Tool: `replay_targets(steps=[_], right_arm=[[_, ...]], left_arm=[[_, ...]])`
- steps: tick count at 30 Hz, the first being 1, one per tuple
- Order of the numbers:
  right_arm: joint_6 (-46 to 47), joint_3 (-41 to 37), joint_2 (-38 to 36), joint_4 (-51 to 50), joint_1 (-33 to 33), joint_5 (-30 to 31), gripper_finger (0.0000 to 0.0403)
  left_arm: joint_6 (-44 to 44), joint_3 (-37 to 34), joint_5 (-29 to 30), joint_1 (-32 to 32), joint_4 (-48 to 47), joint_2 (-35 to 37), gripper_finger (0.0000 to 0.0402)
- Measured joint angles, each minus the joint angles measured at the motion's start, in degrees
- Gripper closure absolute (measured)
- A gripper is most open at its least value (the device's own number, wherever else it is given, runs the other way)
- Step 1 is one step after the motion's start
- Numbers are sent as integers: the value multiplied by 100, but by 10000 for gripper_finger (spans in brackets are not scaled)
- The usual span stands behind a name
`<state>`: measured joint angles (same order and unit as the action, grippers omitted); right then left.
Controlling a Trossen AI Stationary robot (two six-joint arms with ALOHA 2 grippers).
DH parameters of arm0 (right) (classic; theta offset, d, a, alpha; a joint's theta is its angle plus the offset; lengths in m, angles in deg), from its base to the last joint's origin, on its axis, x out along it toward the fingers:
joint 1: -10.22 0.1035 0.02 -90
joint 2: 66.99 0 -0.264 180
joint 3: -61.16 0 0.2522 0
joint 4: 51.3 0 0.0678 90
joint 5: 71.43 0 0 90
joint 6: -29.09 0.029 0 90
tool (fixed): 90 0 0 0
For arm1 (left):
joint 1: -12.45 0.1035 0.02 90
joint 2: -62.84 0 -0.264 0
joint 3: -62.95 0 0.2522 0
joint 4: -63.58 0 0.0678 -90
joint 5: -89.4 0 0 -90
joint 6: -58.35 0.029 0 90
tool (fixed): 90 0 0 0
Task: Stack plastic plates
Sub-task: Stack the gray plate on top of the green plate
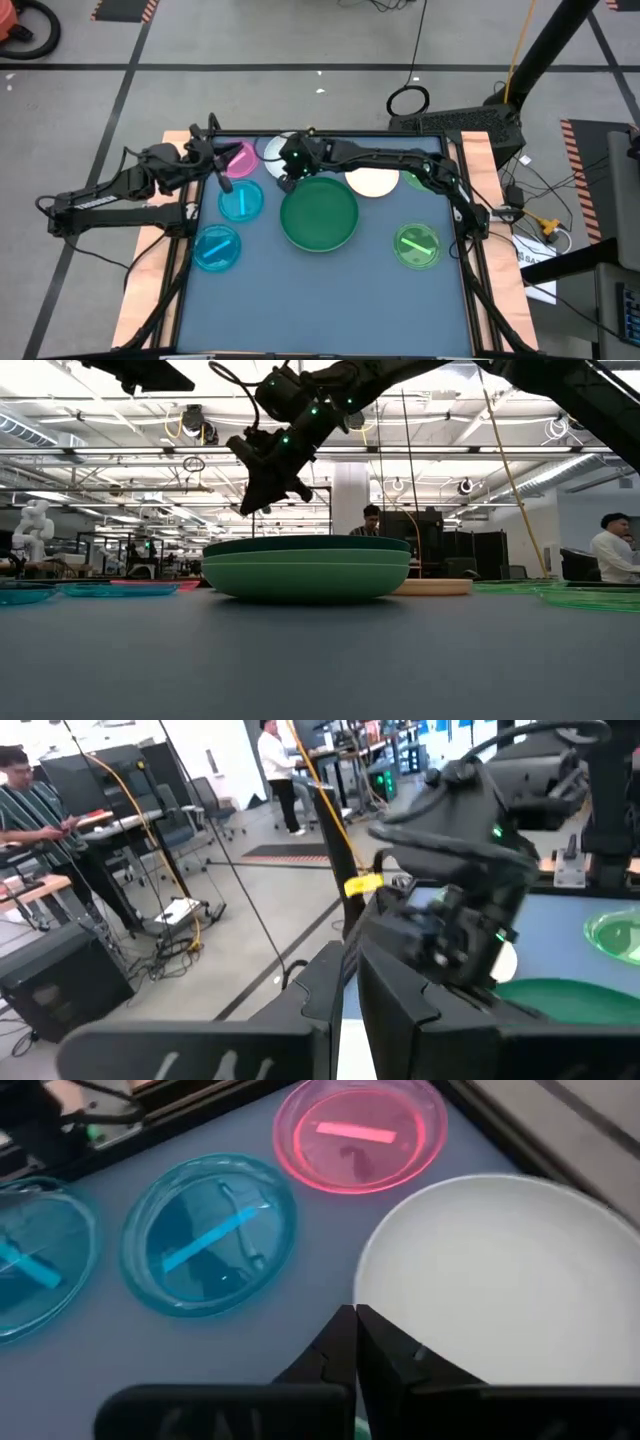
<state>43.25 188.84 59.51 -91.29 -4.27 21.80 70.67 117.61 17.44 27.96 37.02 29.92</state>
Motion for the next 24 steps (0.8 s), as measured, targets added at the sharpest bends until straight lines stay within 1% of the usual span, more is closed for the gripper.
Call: replay_targets(steps=[2, 4, 6, 8, 10, 11, 14, 16, 21, 24], right_arm=[[4, 261, 6, -266, -36, 3, 403], [-56, 452, -13, -350, -114, 176, 403], [-98, 557, -27, -419, -255, 311, 403], [-94, 582, -8, -488, -466, 298, 403], [96, 585, 145, -425, -692, 284, 403], [223, 589, 213, -379, -806, 167, 403], [532, 584, 581, -200, -1084, -522, 403], [772, 570, 735, -306, -1232, -784, 403], [1393, 582, 730, -956, -1692, -797, 403], [1475, 581, 749, -1355, -1883, -732, 400]], left_arm=[[12, 0, 0, 0, 123, 0, 360], [18, 0, 0, 0, 167, 2, 360], [70, 0, 0, -1, 226, 0, 360], [87, 0, 0, -2, 263, 0, 360], [109, 0, 0, -2, 287, 0, 360], [124, 0, 0, -2, 288, 0, 360], [153, 0, -1, -7, 280, -4, 360], [161, 0, -2, -11, 226, -4, 360], [237, 0, -2, -11, 129, -7, 360], [257, 0, -2, -4, 83, -7, 360]])
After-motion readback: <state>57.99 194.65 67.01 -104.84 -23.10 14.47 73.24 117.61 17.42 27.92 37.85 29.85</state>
